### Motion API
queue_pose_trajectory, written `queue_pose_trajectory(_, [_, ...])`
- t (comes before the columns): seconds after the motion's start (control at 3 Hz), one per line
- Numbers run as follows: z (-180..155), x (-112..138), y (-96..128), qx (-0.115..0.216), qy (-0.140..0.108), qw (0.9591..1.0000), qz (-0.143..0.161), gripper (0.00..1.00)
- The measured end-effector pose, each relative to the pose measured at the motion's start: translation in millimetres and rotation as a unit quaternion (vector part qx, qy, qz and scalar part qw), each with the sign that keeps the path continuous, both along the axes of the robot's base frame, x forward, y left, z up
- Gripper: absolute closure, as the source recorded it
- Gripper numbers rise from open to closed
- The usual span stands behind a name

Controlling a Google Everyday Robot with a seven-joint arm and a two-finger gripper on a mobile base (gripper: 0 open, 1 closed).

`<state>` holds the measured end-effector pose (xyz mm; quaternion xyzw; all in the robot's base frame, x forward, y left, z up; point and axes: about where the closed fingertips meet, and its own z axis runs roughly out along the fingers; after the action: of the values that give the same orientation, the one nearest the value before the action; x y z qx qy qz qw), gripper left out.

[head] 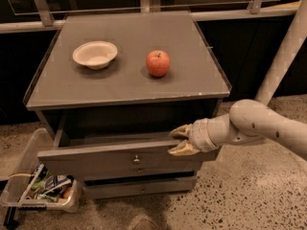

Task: Open top drawer

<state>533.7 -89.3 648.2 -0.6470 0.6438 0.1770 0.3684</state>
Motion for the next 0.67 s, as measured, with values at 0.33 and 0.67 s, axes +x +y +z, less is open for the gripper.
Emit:
queue_pose_trajectory(0.33, [2.2,-15.7,-4.4,-0.001,0.001,1.0,0.005,1.0])
queue_pose_trajectory(0.67, [-0.5,-31.1,-11.1,-0.003,0.007,1.0,0.001,1.0])
